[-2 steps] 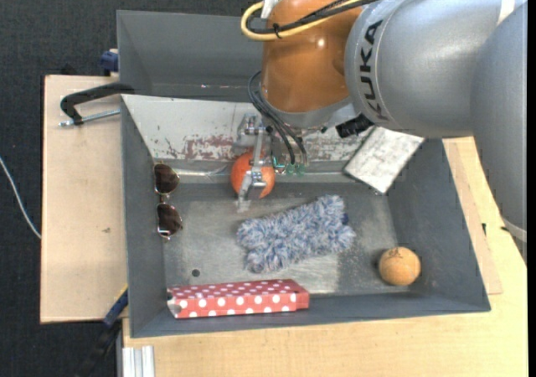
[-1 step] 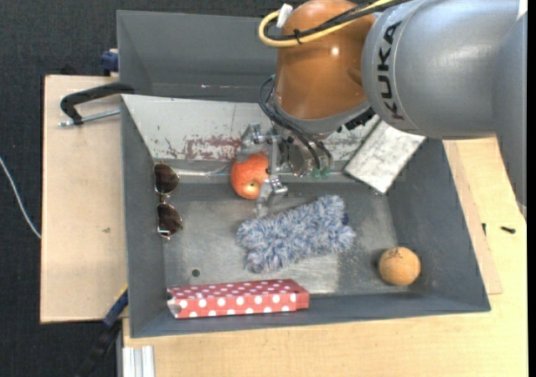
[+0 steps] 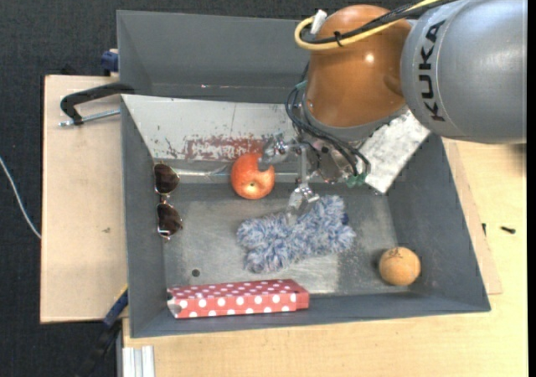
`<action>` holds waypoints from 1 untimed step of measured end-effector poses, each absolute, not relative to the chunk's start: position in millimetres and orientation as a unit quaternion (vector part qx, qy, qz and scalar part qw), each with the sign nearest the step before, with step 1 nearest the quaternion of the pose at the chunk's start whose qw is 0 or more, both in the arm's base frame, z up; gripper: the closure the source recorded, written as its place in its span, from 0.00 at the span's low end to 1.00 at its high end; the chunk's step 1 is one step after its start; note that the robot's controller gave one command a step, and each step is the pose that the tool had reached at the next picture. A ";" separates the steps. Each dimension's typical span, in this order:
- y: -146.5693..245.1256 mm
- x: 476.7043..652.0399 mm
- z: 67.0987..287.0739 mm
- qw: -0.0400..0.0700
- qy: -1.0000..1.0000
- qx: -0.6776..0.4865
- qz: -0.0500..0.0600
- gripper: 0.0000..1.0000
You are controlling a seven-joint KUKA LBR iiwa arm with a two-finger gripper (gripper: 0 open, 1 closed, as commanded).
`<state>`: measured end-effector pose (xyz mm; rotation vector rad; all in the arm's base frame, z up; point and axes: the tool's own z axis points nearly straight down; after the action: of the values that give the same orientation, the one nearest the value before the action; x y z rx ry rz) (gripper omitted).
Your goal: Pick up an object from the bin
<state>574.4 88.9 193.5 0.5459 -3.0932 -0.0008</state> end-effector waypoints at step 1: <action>80.5 567.3 192.3 -0.001 -0.994 0.107 0.000 0.00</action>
Offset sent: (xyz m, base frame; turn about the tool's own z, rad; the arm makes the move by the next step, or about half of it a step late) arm -0.0173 -0.0107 -0.1235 -0.2435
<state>567.3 80.5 192.3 0.3362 -3.1258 -0.0015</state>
